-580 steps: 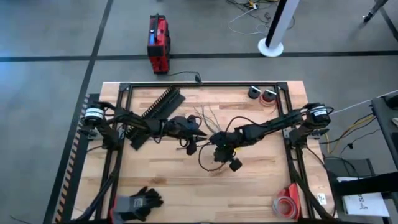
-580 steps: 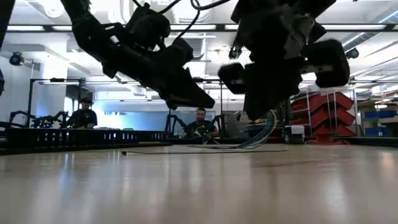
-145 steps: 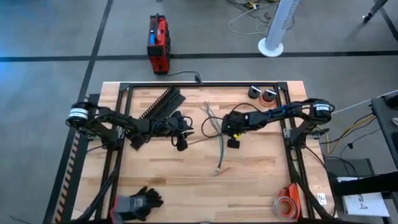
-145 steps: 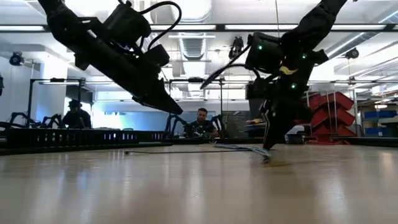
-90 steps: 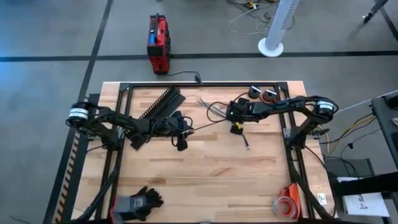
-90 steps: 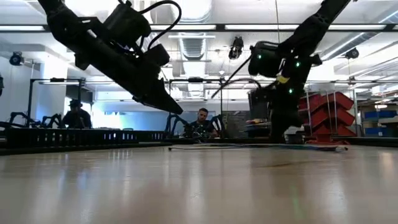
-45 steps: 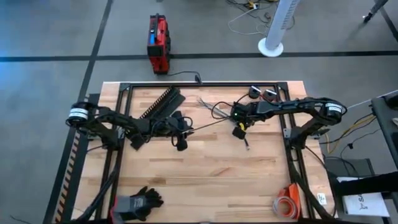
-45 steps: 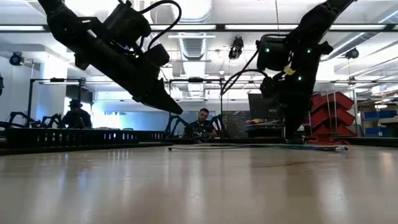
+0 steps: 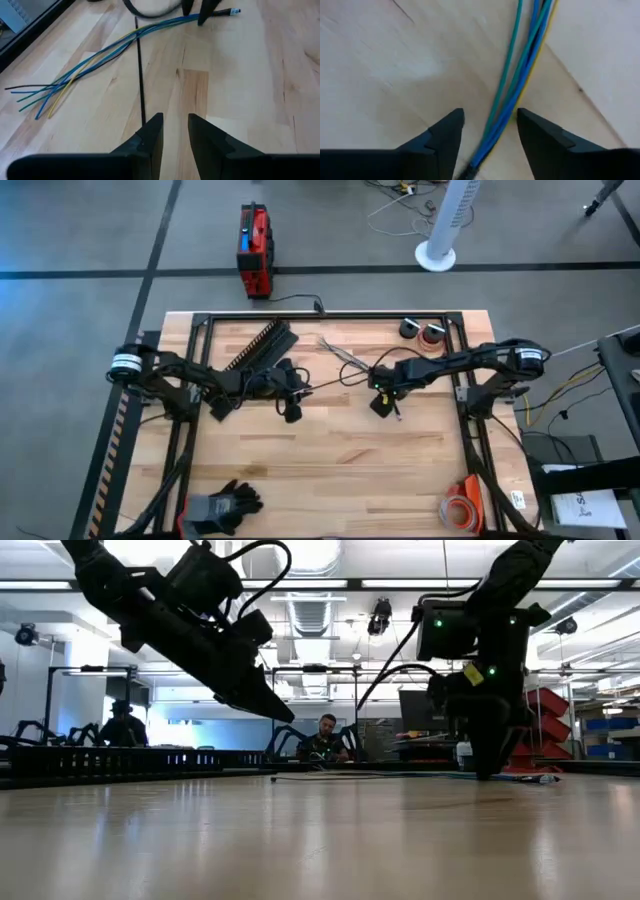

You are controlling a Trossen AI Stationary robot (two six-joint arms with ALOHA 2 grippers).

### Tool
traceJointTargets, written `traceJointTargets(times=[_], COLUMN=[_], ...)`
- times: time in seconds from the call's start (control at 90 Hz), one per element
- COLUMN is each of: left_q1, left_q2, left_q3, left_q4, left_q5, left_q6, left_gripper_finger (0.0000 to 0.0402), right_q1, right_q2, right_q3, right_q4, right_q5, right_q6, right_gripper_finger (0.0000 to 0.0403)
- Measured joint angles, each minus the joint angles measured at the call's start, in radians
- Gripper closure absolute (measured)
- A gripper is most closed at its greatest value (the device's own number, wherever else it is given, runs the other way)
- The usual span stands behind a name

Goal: Ziptie cables
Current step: Wrap the cable wires together using a black zip tie

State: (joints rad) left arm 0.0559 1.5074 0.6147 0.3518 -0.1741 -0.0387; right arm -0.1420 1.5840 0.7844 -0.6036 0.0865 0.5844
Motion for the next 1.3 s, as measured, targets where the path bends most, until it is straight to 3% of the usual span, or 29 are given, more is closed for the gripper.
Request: traceJointTargets(times=[0.144,0.311,0.367,0.733,0.978,1.3], left_q1=[0.0,0.0,0.0,0.0,0.0,0.0], left_q2=[0.0,0.0,0.0,0.0,0.0,0.0], left_q3=[0.0,0.0,0.0,0.0,0.0,0.0], left_q4=[0.003,0.005,0.005,-0.002,-0.003,0.005], left_q5=[0.0,0.0,0.0,0.0,0.0,0.0], left_q6=[0.0,0.0,0.0,0.0,0.0,0.0], left_gripper_finger=[0.0326,0.0326,0.0326,0.0326,0.0326,0.0326], right_q1=[0.0,0.001,0.001,0.006,0.054,0.066], right_q2=[0.042,0.035,0.017,-0.068,0.015,0.108], right_q3=[0.004,0.013,0.024,0.178,0.175,0.207], right_q4=[0.004,0.01,0.002,-0.033,0.015,-0.005], right_q5=[-0.005,-0.007,-0.003,0.01,0.01,0.019], right_q6=[0.002,-0.015,-0.03,0.004,0.061,0.038], right_gripper_finger=[0.0266,0.0378,0.0392,0.0402,0.0399,0.0326])
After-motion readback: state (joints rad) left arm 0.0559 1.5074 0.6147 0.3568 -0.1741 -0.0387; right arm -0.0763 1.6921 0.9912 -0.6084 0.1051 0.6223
